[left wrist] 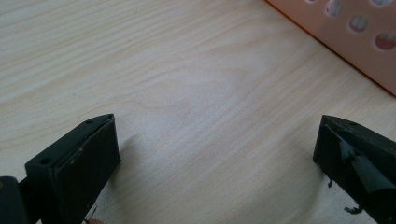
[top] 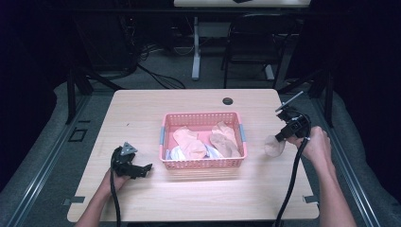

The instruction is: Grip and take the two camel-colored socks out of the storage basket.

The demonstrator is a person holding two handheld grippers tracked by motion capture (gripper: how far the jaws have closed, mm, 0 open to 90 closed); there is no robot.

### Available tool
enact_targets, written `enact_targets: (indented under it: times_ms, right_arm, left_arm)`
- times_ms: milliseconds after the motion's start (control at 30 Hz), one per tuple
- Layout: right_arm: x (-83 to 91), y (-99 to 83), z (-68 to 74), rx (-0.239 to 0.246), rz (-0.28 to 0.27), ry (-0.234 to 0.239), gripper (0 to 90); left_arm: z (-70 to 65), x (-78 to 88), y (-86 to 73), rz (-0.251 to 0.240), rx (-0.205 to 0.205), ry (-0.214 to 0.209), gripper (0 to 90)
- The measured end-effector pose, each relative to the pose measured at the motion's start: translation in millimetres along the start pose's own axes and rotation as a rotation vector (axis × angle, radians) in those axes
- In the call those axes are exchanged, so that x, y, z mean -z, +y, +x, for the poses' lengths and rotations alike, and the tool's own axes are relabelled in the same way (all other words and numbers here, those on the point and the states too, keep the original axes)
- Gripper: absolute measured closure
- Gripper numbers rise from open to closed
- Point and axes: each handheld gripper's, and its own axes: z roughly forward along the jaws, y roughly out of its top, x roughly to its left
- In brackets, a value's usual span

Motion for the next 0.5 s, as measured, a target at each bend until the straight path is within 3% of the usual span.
enact_targets:
  times_ms: [367,500]
  right_arm:
    - [-30.8,-15.3,-12.9,-0.038,0.034,0.031,84.0]
    - [-35.9,-17.3,-14.6,-0.044,0.044,0.02,84.0]
  left_arm:
    - [0.0,0.0,0.0,0.0,0.0,0.0,0.0]
    - [0.0,0.0,0.0,0.0,0.0,0.001,0.0]
